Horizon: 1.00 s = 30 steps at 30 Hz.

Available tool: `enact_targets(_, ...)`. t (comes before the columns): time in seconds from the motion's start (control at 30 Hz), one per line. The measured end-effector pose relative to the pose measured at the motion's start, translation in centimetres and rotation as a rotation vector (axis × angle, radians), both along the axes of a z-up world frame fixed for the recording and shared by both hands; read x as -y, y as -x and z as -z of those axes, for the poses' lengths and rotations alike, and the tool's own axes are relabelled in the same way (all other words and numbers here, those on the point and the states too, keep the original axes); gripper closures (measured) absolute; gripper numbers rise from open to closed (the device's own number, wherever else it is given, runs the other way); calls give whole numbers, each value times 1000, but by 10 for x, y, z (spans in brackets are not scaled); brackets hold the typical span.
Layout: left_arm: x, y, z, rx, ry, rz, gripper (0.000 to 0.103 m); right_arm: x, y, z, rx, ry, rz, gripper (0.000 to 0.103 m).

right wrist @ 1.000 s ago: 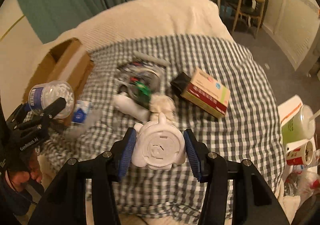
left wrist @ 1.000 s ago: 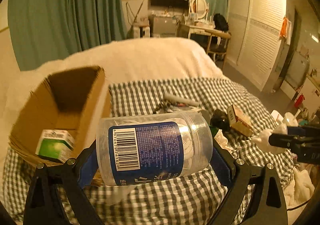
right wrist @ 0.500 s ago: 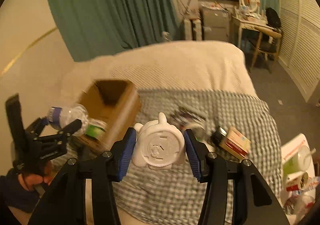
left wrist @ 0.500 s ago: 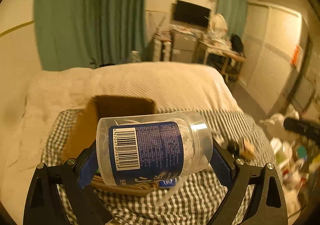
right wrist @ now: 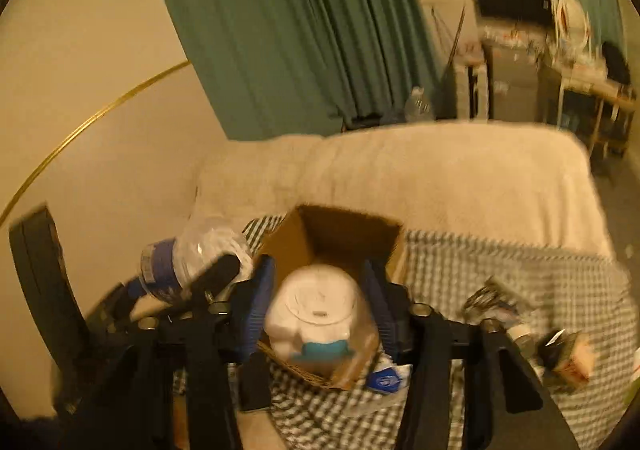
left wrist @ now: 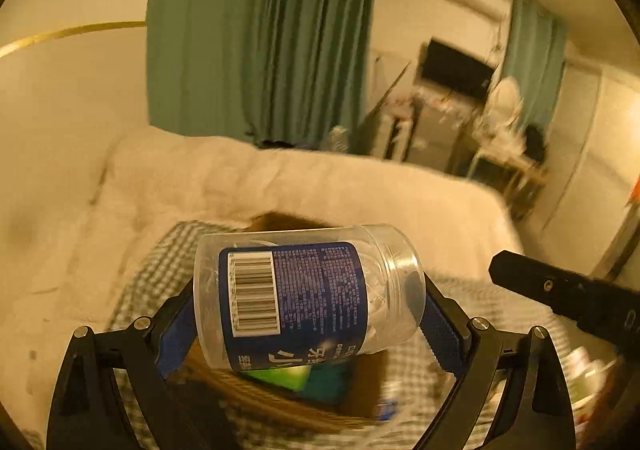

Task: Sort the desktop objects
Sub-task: 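Carry bottle and figurine over the cardboard box and release both, then grasp the white plastic tube with the left tool while the right grasps the white lace cloth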

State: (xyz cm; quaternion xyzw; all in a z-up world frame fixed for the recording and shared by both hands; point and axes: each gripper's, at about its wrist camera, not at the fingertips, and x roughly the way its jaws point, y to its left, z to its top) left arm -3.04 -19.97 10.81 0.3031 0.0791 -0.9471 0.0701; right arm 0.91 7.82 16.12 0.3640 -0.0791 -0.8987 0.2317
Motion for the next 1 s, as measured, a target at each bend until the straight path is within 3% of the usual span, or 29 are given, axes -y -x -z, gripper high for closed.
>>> enact_targets(0.1, 7, 15, 19, 65, 16, -18, 7, 13, 27, 39, 93, 4, -10, 73)
enact_targets(0.17, 7, 22, 32, 98, 77, -23, 9, 22, 46, 67, 143, 1, -27, 79)
enact_targets(0.3, 1, 27, 54, 124, 145, 57, 12, 24, 72, 108, 217, 2, -52, 79)
enact_targets(0.47, -17, 36, 80, 194, 114, 122, 11, -2, 80, 118, 152, -76, -36, 77)
enact_targets(0.6, -35, 37, 89, 245, 90, 153, 11, -36, 82, 131, 193, -80, 37, 75)
enact_targets(0.83, -79, 22, 69, 230, 73, 243, 4, -100, 54, 117, 161, -145, 123, 72)
enact_targets(1.0, -124, 10, 54, 178, 116, 295, 3, -152, 24, 100, 151, -155, 199, 71)
